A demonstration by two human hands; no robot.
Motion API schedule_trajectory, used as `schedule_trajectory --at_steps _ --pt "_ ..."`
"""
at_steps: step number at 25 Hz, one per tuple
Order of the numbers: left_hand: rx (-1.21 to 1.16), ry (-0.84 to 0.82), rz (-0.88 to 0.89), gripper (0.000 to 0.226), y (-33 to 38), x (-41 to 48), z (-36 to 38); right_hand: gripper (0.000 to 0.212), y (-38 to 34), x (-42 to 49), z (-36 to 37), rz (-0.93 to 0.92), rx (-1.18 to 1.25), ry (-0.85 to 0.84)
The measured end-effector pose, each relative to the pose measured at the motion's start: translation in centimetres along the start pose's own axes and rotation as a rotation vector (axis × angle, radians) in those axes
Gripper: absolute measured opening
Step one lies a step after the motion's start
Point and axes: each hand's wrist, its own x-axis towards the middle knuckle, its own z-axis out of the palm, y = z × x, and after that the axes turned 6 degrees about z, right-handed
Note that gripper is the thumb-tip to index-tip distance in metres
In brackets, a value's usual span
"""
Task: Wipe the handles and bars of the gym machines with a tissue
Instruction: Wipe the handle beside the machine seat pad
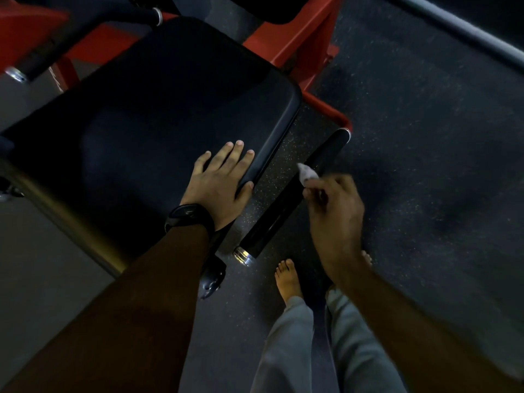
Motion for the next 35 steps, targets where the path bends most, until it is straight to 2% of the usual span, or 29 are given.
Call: schedule_trajectory --at_steps 2,4,8,11,13,16,21,23,26,28,31,33,35 --pt "0.002 -0.002 -0.001 0.061 0.0 0.0 0.0 0.017 -0.3 -0.8 1.1 0.302 0.263 0.063" --pt "0.006 -0.001 0.005 0.061 0.0 0.0 0.2 0.017 -0.1 -1.1 1.8 0.456 0.501 0.093" --pt "0.017 0.005 0.005 0.061 0.1 0.0 0.1 0.024 -1.2 -4.0 2.6 0.566 0.8 0.061" --pt "0.01 0.009 0.01 0.061 0.1 0.1 0.1 0.027 -1.5 -2.9 2.5 0.665 1.077 0.094" --pt "0.014 0.009 0.011 0.061 0.2 0.0 0.0 0.027 -1.5 -3.0 2.6 0.697 1.098 0.06" --pt "0.022 0.016 0.02 0.061 0.3 0.0 -0.1 0.016 -1.4 -3.4 2.7 0.686 1.163 -0.027" --pt "0.032 0.004 0.017 0.061 0.3 0.1 0.0 0.015 0.0 -1.6 3.2 0.688 1.297 0.015" --pt "0.025 0.006 0.018 0.061 0.1 0.2 0.0 0.013 0.1 -1.9 3.8 0.695 1.298 0.013" --pt "0.024 0.004 0.012 0.061 0.3 0.1 0.1 0.009 0.0 -0.3 3.3 0.624 1.289 0.147" --pt "0.032 -0.001 0.01 0.061 0.4 0.0 -0.1 0.009 -0.3 -0.4 3.4 0.51 1.076 0.191" --pt "0.019 -0.027 0.004 0.062 0.3 0.2 -0.3 0.011 0.5 -0.6 2.8 0.228 0.626 0.202" --pt "-0.004 -0.056 -0.012 0.064 0.2 0.0 -0.6 0.007 1.0 1.0 1.8 0.08 0.483 0.195" --pt "-0.021 -0.07 -0.017 0.063 0.3 0.2 -1.0 0.016 0.5 1.4 1.8 -0.213 0.187 0.153"
